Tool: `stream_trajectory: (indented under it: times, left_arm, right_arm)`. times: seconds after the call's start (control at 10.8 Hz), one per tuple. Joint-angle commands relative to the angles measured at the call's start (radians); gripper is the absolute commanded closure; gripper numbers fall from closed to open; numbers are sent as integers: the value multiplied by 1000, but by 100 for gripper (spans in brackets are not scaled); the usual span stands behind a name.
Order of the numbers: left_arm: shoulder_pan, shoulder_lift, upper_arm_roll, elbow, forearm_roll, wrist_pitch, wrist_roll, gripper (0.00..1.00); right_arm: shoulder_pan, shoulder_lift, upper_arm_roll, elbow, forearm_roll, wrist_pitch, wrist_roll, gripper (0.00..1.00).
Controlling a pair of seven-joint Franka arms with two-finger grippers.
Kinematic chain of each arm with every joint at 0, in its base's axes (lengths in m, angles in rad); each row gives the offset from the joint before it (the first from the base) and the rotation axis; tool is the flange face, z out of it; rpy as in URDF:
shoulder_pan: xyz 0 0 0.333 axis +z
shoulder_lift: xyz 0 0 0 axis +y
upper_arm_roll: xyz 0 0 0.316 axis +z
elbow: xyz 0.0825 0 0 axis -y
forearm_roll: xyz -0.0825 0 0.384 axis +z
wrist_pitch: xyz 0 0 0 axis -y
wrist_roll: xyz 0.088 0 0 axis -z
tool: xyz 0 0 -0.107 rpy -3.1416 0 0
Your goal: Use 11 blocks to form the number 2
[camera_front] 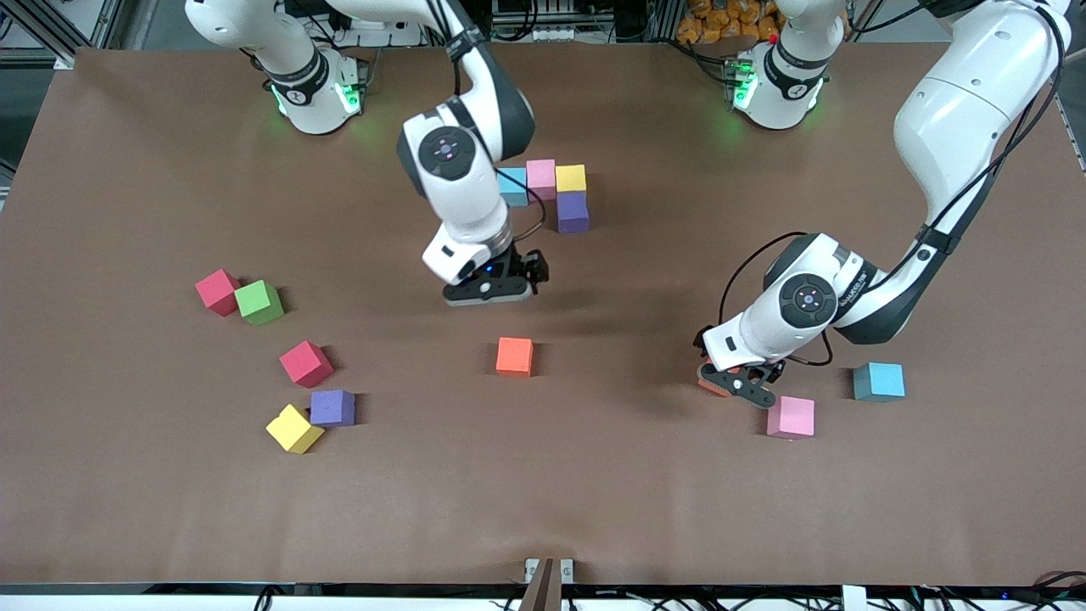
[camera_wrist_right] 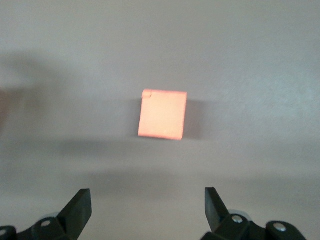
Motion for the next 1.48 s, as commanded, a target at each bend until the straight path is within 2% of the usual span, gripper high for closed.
stream_trajectory:
  times: [0.0, 0.18, 0.37, 0.74, 1.39]
  left_arm:
    - [-3, 11, 3, 11, -17, 10, 0, 0]
    - [-3, 11, 3, 11, -17, 11, 0, 0]
    - [-3, 13, 3, 11, -19, 16, 0, 0]
    - [-3, 31, 4, 35, -17, 17, 0, 0]
    - [-1, 31, 6, 38, -51, 17, 0, 0]
  right_arm:
    - [-42, 98, 12, 97, 82, -6, -13, 0]
    - [-66, 139, 36, 121, 109, 40, -12, 0]
    - [-120, 163, 130, 121, 101, 156, -18, 0]
    - [-152, 221, 139, 130, 49, 212, -27, 0]
    - [-151, 287, 158, 128, 56, 336, -1, 0]
